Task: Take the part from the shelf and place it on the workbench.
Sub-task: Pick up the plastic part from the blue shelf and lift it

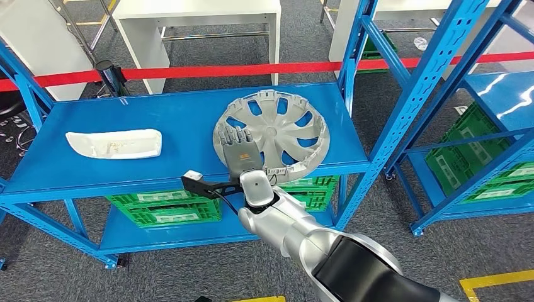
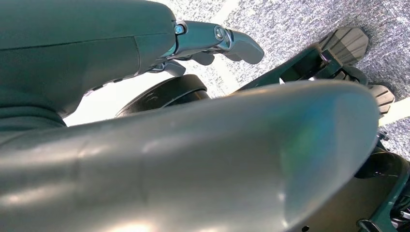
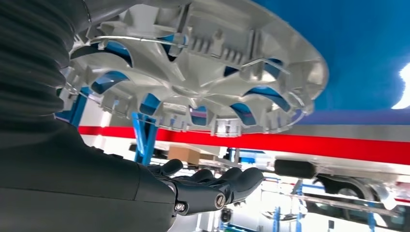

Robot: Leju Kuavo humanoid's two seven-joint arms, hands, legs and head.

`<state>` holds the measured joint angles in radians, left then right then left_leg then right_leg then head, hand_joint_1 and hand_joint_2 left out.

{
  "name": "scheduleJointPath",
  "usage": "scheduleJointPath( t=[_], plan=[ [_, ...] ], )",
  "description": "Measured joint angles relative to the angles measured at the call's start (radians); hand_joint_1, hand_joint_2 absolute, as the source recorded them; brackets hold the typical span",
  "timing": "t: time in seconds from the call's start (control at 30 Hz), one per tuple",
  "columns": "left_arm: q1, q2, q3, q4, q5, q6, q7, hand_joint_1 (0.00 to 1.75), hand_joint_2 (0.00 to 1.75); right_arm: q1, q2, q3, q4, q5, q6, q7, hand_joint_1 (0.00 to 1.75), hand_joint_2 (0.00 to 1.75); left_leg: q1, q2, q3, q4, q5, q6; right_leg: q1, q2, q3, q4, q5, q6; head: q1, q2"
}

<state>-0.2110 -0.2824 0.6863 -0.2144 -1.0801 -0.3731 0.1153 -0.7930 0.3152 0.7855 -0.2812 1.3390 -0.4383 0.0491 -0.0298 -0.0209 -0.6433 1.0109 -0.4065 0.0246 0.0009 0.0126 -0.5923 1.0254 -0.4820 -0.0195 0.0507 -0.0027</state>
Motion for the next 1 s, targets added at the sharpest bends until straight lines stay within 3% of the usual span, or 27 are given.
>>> scheduleJointPath(
  t=[0.33, 1.0],
  plan=[
    [0.001, 0.003, 0.0, 0.0, 0.004, 0.0, 0.01, 0.0, 0.0, 0.0, -0.041, 0.0, 0.0, 0.0, -0.003, 0.024, 0.0, 1.75, 0.0, 0.0, 0.0, 0.0, 0.0, 0.0, 0.0, 0.0, 0.0, 0.0, 0.0, 0.0, 0.0, 0.0],
    [0.001, 0.014, 0.0, 0.0, 0.024, 0.0, 0.017, 0.0, 0.0, 0.025, -0.044, 0.0, 0.0, -0.05, -0.017, 0.018, 0.0, 1.75, 0.0, 0.0, 0.0, 0.0, 0.0, 0.0, 0.0, 0.0, 0.0, 0.0, 0.0, 0.0, 0.0, 0.0]
  ],
)
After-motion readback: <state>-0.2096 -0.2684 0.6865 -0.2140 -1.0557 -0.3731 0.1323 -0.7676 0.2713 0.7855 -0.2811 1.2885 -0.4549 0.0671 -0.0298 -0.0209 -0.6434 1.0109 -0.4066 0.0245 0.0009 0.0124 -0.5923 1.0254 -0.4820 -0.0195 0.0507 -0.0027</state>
